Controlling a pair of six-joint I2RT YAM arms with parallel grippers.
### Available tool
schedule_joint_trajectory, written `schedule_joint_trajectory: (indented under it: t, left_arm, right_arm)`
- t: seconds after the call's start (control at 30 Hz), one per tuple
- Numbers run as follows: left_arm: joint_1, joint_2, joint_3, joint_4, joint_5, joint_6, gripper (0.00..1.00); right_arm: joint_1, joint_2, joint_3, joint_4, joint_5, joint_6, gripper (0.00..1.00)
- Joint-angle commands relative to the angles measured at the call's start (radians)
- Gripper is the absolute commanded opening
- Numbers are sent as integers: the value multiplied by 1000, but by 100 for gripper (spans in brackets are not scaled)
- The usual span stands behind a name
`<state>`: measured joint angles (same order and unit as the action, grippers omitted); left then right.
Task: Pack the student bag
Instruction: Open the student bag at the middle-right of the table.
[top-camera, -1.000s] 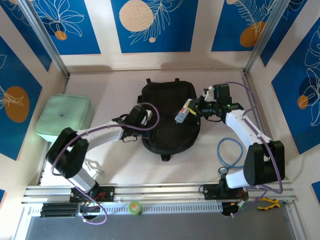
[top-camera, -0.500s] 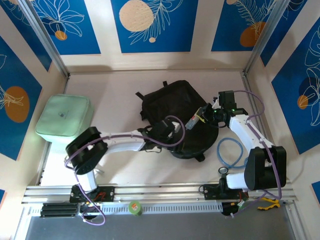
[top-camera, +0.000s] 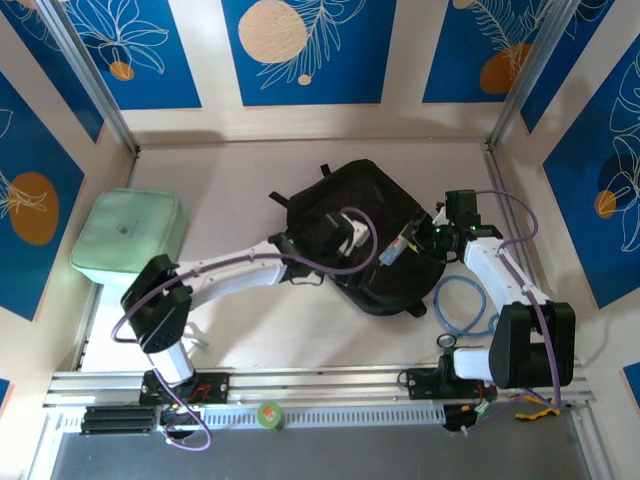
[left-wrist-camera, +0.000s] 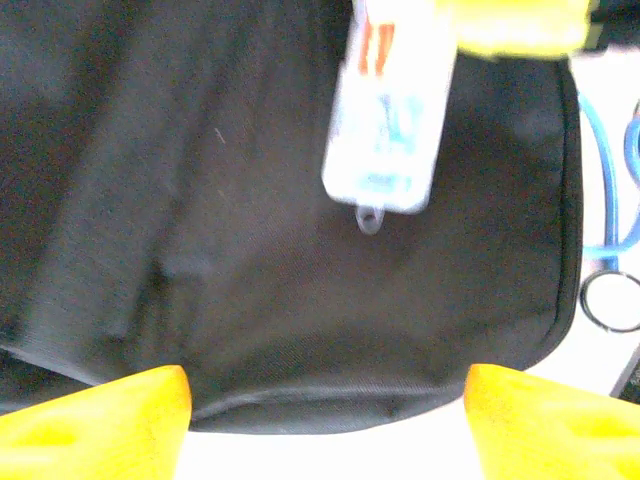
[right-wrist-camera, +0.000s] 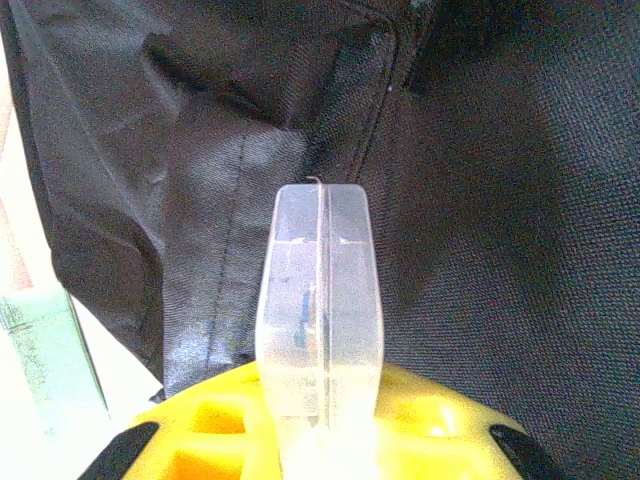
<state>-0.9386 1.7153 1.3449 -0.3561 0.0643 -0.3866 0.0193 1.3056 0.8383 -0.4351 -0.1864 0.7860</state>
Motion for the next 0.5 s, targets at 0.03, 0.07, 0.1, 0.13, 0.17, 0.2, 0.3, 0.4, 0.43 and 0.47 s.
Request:
schedule_joint_trajectory:
  t: [0.03,0.07,0.1,0.13,0.17,0.2,0.3,0.4,0.43,0.47]
  left_arm:
    - [94,62,150,-144,-64,82,64]
    - [110,99,193,-155,-76,92,61]
    - [121,129,229,-163,-86,104,59]
    - [132,167,265,-171,-100,121,58]
    - [143,208,309,-181,-117,131,57]
    - [150,241,347,-194,-132,142,56]
    - [158,348,458,-240,-153,189,55]
    - [159,430,539,-273,-103,228,61]
    - [158,454,562,-288,-63,242,64]
    - [158,473,582,-298,-24,253,67]
  right_arm:
    - [-3,-9,-23,1,-22,-15,11]
    - [-3,-9,-25,0,-24,-14,11]
    - [-2,-12,-28,-2,-24,-14,11]
    - [-3,-14,-30,-5,-25,-14,11]
    - [-2,-18,-33,-6,-25,-15,11]
    - [-1,-23,-35,-7,-25,-13,11]
    - [0,-36,-39,-14,-26,-14,11]
    - [2,-48,-41,-24,-22,-14,11]
    - [2,-49,-41,-24,-22,-13,11]
    - [3,-50,-42,-24,-24,-13,11]
